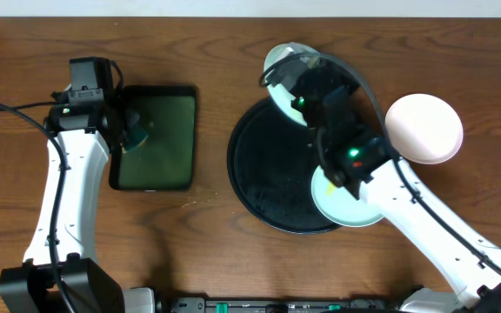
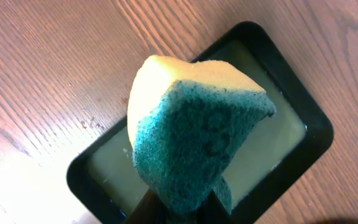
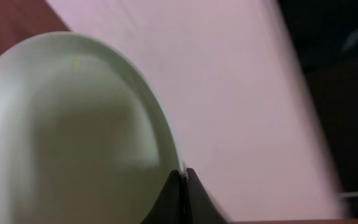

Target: Clean dirty plates on tray and stack at the side

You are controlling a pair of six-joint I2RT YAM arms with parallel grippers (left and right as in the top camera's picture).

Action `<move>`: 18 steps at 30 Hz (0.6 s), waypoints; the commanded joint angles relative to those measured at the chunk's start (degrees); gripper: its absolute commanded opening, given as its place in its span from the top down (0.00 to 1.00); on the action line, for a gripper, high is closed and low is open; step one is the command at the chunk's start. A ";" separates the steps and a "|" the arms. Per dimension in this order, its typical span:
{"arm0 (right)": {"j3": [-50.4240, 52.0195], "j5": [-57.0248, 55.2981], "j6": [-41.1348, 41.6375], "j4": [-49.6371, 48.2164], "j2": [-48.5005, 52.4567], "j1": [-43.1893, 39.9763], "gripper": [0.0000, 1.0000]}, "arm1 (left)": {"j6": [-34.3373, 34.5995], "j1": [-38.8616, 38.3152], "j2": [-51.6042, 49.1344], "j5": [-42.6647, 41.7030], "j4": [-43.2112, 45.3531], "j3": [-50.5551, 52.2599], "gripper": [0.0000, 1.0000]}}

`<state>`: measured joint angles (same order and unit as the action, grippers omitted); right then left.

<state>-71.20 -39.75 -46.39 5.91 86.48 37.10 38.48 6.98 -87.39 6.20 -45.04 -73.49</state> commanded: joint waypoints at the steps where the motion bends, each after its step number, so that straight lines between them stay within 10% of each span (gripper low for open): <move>1: -0.76 -10.84 -18.82 -2.93 -0.70 2.36 0.99 | -1.84 0.39 0.15 0.48 -0.15 0.79 0.92; 10: -0.74 -3.04 -18.88 7.26 0.79 6.40 0.99 | -1.84 0.39 0.15 0.46 -0.15 0.79 0.92; 18: -0.76 -0.48 9.31 4.87 1.84 -2.25 0.99 | -2.95 0.39 0.15 -2.78 -0.22 0.79 0.92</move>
<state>-71.50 -41.76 -50.83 11.35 89.43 39.46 37.23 7.11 -87.39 4.40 -45.04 -73.45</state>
